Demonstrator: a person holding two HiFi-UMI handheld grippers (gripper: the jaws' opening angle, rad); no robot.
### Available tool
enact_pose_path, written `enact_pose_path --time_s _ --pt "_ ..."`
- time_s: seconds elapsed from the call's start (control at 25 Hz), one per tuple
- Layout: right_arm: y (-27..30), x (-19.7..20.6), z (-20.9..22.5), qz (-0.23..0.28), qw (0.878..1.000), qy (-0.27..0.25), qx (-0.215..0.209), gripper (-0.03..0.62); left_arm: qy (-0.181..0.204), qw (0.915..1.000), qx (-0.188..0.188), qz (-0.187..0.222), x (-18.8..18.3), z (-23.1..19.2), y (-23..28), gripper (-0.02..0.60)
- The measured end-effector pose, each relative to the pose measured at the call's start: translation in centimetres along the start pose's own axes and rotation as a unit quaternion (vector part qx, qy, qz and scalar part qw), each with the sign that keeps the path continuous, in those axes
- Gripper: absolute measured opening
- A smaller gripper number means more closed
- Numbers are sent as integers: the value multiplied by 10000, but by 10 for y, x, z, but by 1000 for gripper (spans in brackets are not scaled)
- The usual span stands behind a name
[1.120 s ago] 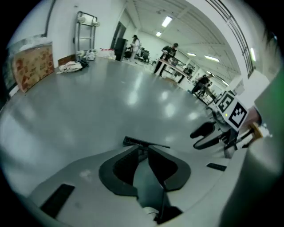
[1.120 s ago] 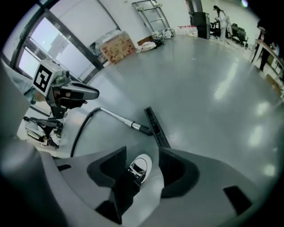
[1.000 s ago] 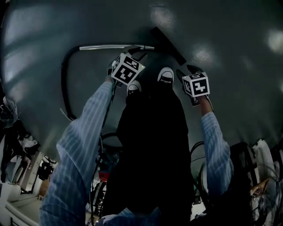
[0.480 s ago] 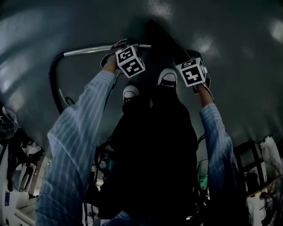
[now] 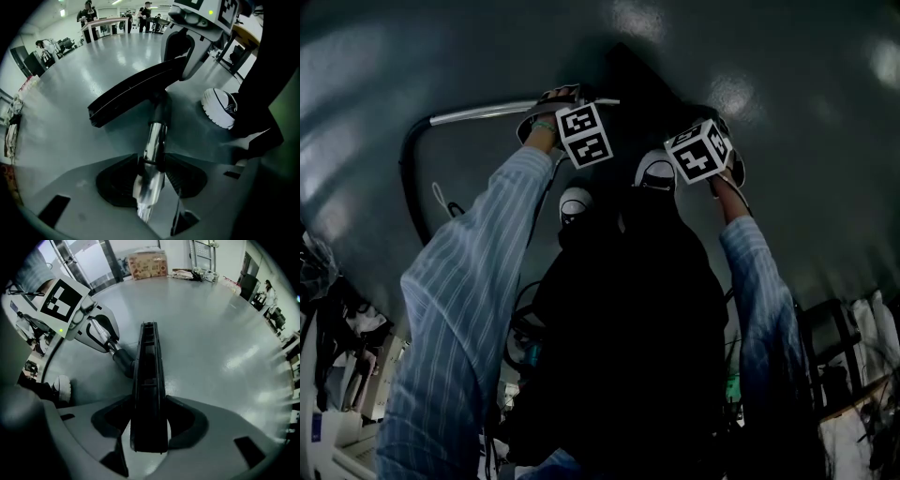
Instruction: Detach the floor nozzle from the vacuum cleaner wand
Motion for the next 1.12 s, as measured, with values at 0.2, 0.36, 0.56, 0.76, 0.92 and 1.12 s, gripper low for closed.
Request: enact_pose_path --time_s 0.2,0.36,0.56,0.76,0.92,1.12 --pt "-1 -1 8 -24 9999 5 -102 225 -173 9998 42 6 -5 -4 2 161" --pt "-16 3 17 -247 9995 -116 167 225 -400 9991 141 30 -4 -6 -8 175" --pt "-64 71 77 -461 9962 532 515 225 -524 9985 152 53 -22 -4 -16 178" --pt "-69 107 90 -636 9924 840 639 225 -557 9981 263 -11 -17 -3 -14 178" --pt "-53 109 81 -682 9905 1090 496 226 -584 9979 244 -99 -6 1 -10 178" --pt "-71 88 71 -240 9905 1319 288 228 -887 9953 398 27 -3 11 -43 176"
Point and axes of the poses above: the fingertips, and each gripper's own axes: y forward along the fingers, z to its right, x out of its underside, the point moved 4 cm from there along -y, backward along the fingers, and after that the axes turned 8 degrees about -x, right-handed, at the moved point
